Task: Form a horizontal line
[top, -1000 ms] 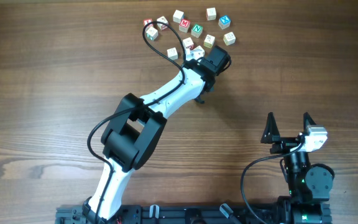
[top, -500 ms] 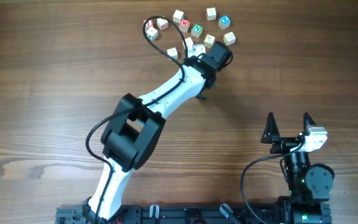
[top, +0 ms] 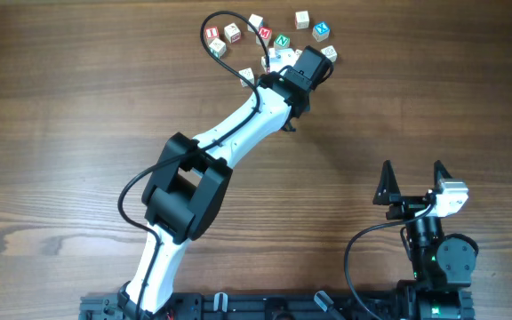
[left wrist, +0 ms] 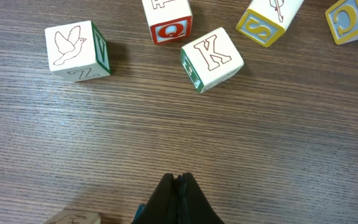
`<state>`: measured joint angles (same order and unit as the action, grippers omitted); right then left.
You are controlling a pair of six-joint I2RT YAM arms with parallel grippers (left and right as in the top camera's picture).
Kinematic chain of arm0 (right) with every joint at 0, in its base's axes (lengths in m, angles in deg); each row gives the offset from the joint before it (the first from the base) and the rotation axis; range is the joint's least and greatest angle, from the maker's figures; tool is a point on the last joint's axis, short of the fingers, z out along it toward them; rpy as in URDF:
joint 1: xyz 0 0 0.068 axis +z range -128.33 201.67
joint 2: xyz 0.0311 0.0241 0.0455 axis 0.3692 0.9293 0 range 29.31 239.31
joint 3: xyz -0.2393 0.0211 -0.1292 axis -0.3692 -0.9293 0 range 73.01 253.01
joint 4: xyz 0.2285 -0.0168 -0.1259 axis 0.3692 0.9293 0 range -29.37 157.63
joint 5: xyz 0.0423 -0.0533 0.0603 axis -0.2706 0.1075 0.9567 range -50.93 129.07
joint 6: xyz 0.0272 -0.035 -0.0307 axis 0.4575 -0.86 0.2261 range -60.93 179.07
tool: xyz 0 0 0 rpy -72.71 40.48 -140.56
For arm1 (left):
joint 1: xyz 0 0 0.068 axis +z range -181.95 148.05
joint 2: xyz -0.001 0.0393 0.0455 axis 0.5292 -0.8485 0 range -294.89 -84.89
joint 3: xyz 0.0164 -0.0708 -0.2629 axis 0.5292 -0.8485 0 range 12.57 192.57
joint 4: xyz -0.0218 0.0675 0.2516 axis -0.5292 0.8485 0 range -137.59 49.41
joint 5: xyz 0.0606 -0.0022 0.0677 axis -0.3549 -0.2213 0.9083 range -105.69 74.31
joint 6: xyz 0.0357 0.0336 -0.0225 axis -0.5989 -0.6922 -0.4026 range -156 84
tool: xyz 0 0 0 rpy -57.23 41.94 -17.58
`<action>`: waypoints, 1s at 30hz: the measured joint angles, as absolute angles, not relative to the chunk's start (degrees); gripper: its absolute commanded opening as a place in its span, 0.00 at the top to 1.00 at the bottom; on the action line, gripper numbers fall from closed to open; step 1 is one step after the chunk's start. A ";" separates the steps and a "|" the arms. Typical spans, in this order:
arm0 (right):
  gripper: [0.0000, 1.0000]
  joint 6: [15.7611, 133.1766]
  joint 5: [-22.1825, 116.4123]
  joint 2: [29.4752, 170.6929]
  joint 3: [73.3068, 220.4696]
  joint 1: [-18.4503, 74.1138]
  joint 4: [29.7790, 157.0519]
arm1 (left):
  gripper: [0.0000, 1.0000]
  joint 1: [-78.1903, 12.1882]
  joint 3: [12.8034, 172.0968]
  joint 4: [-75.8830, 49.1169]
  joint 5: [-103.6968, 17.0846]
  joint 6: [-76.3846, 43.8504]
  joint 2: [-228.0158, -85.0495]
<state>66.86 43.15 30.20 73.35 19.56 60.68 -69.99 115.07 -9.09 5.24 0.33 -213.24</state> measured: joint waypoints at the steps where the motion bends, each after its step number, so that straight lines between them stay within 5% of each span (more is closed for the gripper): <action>1: 0.00 66.86 43.15 30.20 73.35 19.56 60.68 | 0.96 -69.91 115.07 -9.09 5.19 0.33 -213.24; 30: 0.00 66.86 43.15 30.20 73.35 19.58 60.68 | 0.96 -67.46 115.07 -4.72 -4.01 2.74 -213.79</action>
<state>66.86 43.15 30.20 73.35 19.58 60.68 -67.46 115.07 -4.72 -4.01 2.74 -213.79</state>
